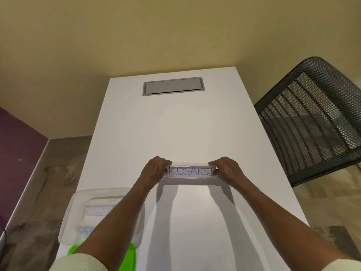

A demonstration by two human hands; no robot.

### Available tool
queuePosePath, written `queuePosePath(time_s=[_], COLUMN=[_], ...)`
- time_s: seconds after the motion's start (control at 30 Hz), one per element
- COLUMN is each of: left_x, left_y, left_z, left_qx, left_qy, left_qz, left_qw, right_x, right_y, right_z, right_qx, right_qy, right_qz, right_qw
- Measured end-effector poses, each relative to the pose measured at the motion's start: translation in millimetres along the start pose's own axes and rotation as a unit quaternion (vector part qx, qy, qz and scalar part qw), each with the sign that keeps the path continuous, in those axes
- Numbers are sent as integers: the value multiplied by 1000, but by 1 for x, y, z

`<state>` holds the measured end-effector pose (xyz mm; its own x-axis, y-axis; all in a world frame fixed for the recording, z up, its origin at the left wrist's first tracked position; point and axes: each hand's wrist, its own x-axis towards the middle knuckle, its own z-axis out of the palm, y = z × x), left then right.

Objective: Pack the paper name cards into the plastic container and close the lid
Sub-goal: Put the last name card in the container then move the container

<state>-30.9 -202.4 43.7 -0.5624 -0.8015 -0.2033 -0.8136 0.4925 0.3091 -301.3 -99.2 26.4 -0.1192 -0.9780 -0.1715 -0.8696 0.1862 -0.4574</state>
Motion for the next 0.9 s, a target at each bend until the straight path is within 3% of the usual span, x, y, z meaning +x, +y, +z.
queuePosePath(time_s=[0.27,0.9], left_x=[-31,-114], left_y=[-2,-57], left_z=[-36,-99], left_qx=[17,-3], left_qy=[53,91], left_qz=[39,-34], left_qw=[998,995], right_x=[-19,-61], right_y=[-33,-152], right_z=[-24,-32], right_qx=[-48,-122], right_qy=[30,61], right_qz=[-36,-126], right_qw=[998,983])
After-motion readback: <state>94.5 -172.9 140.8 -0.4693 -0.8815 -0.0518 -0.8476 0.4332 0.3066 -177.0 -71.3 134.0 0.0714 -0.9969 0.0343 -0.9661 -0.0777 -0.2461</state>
